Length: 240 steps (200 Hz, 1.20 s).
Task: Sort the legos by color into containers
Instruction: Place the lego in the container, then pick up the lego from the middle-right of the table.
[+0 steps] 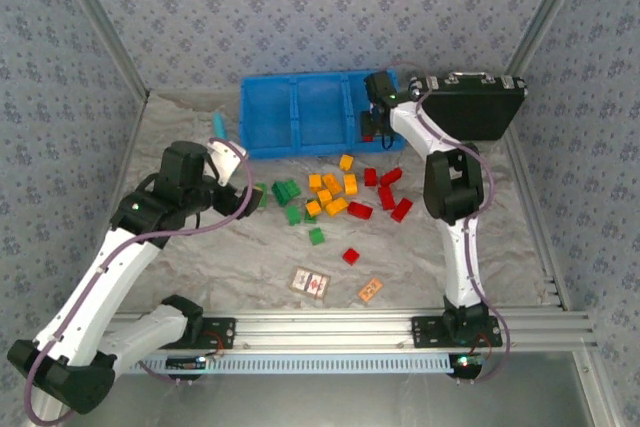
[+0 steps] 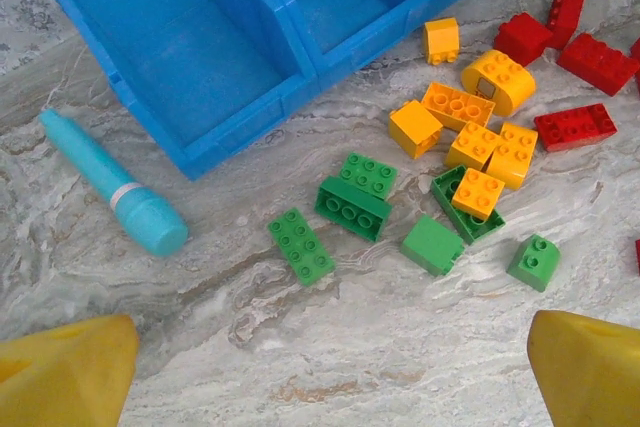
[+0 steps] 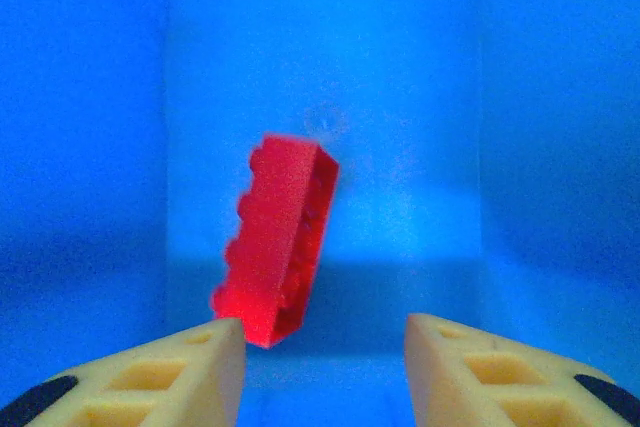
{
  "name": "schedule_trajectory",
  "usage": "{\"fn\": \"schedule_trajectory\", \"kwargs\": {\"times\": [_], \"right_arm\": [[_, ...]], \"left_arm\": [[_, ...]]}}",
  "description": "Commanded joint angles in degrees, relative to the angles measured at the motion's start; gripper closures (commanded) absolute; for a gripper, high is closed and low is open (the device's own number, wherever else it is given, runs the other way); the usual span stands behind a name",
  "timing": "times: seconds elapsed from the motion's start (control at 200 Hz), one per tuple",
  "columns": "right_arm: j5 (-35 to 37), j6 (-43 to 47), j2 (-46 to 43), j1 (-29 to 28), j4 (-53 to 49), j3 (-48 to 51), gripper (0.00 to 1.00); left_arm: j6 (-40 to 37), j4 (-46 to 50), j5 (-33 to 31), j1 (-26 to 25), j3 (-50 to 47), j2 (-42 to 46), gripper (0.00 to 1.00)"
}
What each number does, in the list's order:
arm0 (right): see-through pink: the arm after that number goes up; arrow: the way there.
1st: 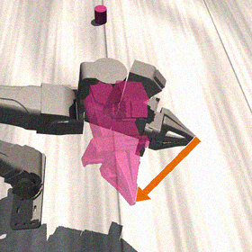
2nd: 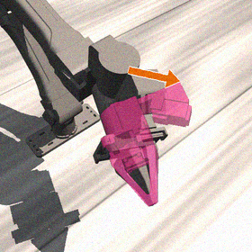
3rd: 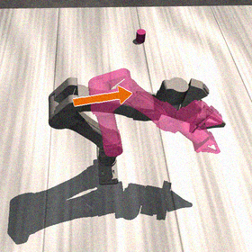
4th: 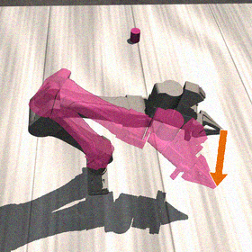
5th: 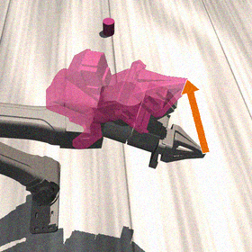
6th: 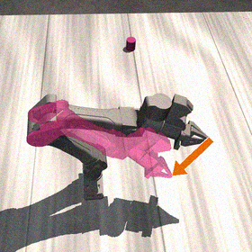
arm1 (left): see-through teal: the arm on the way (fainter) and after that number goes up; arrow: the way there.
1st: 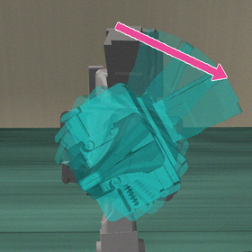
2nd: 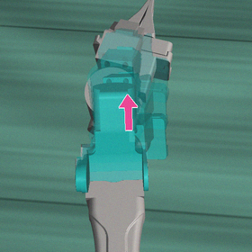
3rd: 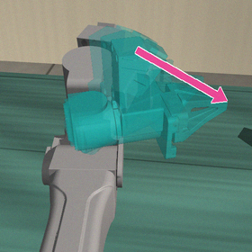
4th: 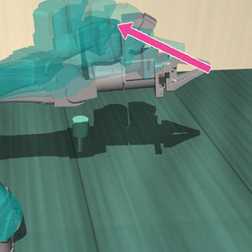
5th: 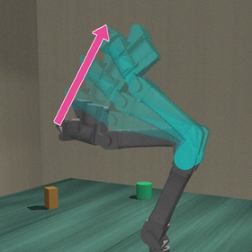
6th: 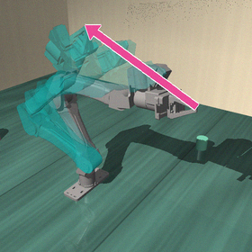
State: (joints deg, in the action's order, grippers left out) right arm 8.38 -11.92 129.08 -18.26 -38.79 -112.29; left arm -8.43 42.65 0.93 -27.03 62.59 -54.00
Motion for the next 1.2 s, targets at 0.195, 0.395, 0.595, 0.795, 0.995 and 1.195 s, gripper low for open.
{"fn": "schedule_trajectory", "kwargs": {"times": [0.195, 0.395, 0.595, 0.795, 0.995, 1.195], "right_arm": [[1.68, -12.25, -18.26, -0.03, -0.42, 15.84, 0.54], [-2.26, -26.98, -24.8, 0.12, 4.06, 29.68, 0.5], [-1.72, -32.56, -25.54, 0.71, 11.24, 38.41, 0.47], [0.88, -31.1, -19.98, 1.13, 9.11, 35.35, 0.44], [1.54, -30.46, -15.54, 1.65, 7.4, 32.85, 0.49], [1.73, -29.77, -15.26, 1.91, 7.25, 33.33, 0.68]], "left_arm": [[-2.3, -2.53, -2.25, -1.8, -1.95, 4.36, 0.0], [-1.5, -3.37, -2.51, -2.15, -3.81, 6.55, 0.0], [-0.64, -5.39, -1.16, -2.21, -5.63, 7.88, 0.0], [0.13, -5.0, -0.93, -2.17, -6.75, 10.26, 0.0], [0.77, -4.33, -1.37, -2.15, -7.7, 10.8, 0.0], [0.69, -4.69, -0.93, -2.16, -7.94, 10.44, 0.0]]}}
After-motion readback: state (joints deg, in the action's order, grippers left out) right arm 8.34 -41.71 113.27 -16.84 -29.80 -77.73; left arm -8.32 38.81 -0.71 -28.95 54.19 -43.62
